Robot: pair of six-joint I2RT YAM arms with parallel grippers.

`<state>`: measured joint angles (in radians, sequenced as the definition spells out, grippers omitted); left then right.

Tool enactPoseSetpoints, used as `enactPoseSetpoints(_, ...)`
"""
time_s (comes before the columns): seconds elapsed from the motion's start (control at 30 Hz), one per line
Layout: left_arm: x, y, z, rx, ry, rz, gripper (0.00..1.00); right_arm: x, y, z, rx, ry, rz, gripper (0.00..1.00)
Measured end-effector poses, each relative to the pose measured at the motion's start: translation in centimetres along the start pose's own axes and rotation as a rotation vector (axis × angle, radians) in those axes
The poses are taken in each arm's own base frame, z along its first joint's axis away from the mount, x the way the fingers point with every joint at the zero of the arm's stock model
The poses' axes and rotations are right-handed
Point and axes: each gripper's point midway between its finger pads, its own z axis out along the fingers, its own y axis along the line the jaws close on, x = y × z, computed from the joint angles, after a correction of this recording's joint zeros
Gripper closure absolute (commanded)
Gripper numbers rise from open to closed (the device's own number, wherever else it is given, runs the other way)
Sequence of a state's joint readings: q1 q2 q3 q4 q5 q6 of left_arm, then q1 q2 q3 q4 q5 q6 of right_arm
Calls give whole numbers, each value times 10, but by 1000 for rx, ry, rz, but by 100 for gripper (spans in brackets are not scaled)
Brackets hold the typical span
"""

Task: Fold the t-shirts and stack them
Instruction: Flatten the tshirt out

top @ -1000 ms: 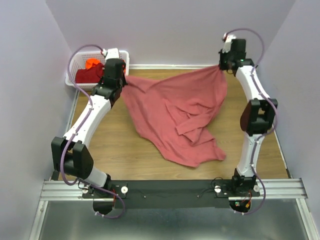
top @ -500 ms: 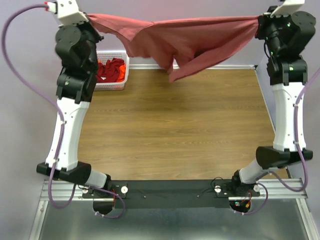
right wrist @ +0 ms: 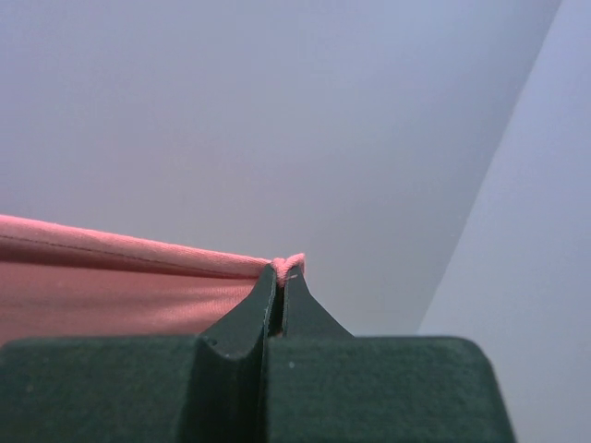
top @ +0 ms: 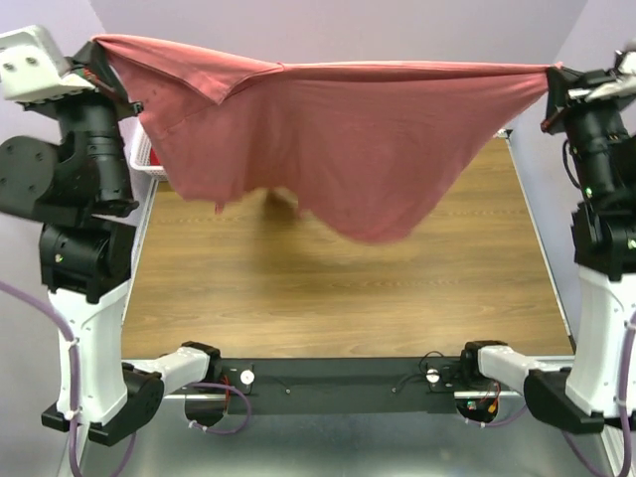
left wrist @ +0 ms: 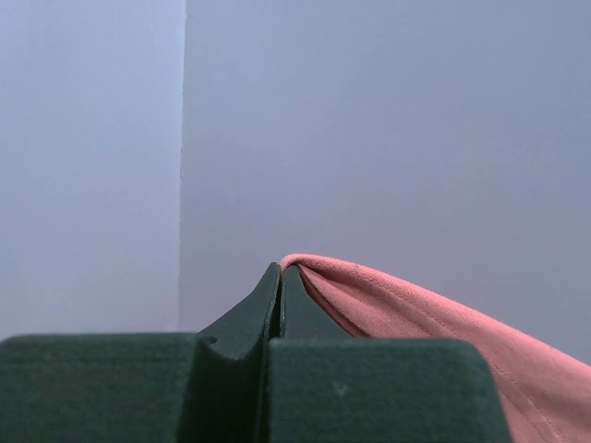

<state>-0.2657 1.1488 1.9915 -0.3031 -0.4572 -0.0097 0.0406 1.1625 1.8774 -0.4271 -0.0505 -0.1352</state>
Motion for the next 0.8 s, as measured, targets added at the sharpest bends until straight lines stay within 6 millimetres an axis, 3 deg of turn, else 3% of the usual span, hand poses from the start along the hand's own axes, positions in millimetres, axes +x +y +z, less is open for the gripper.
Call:
enactPoseSetpoints(0.2, -31, -1, -10, 46, -53, 18, 100, -32, -5, -30, 18, -84, -39, 99)
enactPoseSetpoints(0.3, -22, -5, -7, 65, -39, 48, 100, -24, -7, -26, 27, -71, -51, 99)
enactPoseSetpoints(0.37, -4, -10, -1, 75, -16, 68, 100, 2, -7, -15, 38, -13, -52, 99)
enactPoseSetpoints(0.43, 35, -18, 12, 82, 52, 110, 100, 33, -9, -4, 54, 60, -55, 99)
enactPoseSetpoints(0.5, 87, -29, 31, 93, 136, 159, 100, 73, -10, 14, 72, 148, -60, 99)
enactPoseSetpoints(0.6, 182, -50, 63, 118, 287, 230, 100, 154, -13, 40, 111, 327, -78, 99)
enactPoseSetpoints(0.63, 217, -57, 72, 127, 339, 250, 100, 181, -14, 48, 121, 386, -88, 99)
enactPoseSetpoints(0.67, 264, -65, 82, 142, 408, 275, 100, 211, -14, 55, 129, 448, -97, 99)
enactPoseSetpoints(0.7, 299, -70, 85, 152, 465, 295, 100, 251, -13, 64, 136, 530, -112, 99)
enactPoseSetpoints(0.8, 413, -82, 88, 189, 639, 337, 100, 335, -12, 76, 148, 692, -154, 99)
